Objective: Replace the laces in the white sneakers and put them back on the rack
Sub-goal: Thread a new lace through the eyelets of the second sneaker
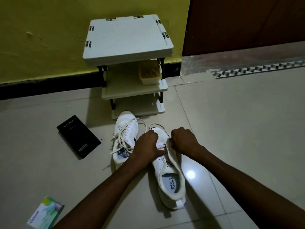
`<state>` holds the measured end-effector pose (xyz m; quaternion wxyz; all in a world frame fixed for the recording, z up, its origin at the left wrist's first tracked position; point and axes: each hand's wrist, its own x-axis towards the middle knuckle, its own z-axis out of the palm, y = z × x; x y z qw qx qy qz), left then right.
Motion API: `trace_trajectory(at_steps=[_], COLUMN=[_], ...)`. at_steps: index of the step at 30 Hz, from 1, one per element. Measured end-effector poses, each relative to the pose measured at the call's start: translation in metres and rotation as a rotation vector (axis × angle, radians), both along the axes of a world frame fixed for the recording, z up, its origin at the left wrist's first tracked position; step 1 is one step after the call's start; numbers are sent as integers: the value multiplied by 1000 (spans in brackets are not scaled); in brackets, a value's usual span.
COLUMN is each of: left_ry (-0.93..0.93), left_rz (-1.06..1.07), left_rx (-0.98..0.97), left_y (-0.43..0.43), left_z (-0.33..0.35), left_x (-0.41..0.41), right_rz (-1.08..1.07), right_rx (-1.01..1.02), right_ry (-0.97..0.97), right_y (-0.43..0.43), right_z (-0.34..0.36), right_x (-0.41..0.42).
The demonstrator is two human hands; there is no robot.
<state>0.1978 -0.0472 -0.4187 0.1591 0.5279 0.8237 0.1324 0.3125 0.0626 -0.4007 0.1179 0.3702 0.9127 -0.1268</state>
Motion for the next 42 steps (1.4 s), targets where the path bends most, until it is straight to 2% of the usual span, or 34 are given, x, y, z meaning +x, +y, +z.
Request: trace_trajectory(at_steps=[12, 18, 21, 24, 27, 29, 32, 36, 38, 42], left_ry=[11, 15, -123, -393, -729, -895, -900, -765, -757, -814], left_rz=[-18, -22, 89, 279, 388, 423, 386, 299, 266, 232], left_rx=[19, -10, 53, 335, 563, 702, 858, 1043, 1106, 1173], left_y=[-2, 0, 5, 11, 16, 21, 25, 33, 35, 34], left_z=[-3, -2, 13, 41, 86, 127, 192, 286, 324, 381], left_x=[2, -1, -11, -22, -32, -40, -49, -61, -63, -61], right_rz=[-88, -91, -151, -239, -179, -118, -87, -139, -134, -99], right_rx=[85, -28, -311, -597, -631, -529, -351, -474, -537, -514], right_ry=[29, 54, 243, 536, 726, 820, 967, 1242, 1343, 1445], right_y=[8, 14, 29, 31, 27, 27, 30, 35, 33, 26], right_z=[23, 35, 54, 88, 127, 159, 215, 306, 344, 398], right_x=[13, 16, 15, 13, 4, -9, -26, -45, -49, -53])
